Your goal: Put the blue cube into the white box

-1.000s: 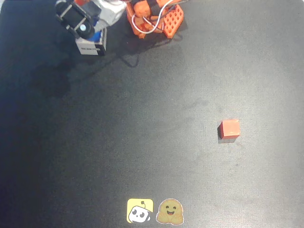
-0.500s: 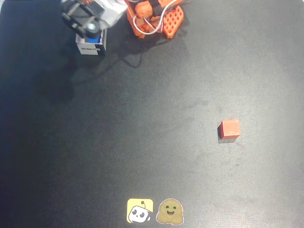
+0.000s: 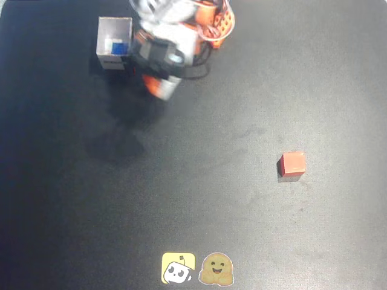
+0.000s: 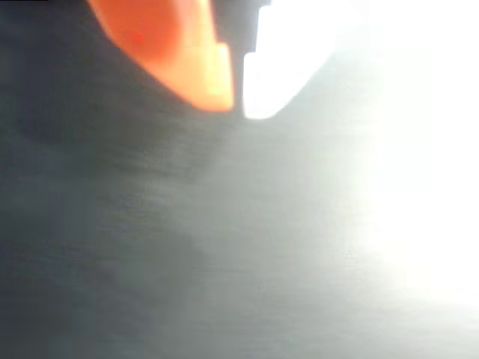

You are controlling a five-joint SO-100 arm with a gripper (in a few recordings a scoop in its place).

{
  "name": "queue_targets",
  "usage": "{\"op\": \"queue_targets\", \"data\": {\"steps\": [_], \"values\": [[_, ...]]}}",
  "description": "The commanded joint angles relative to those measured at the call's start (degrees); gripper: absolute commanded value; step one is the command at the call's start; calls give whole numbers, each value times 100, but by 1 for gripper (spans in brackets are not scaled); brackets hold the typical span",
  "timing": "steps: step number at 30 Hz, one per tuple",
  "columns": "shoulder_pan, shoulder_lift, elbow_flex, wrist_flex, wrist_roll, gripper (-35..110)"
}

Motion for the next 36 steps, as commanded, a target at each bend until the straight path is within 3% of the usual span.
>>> {"op": "queue_targets", "data": {"steps": [1, 15, 18, 20, 22, 36], "values": [[-756, -26, 141, -316, 316, 0], [-1354, -18, 1028, -492, 404, 0], [-1292, -18, 1028, -176, 527, 0], [-1362, -18, 1028, 483, 1195, 0], [-1301, -18, 1037, 580, 782, 0], [-1002, -18, 1037, 580, 765, 0]]}}
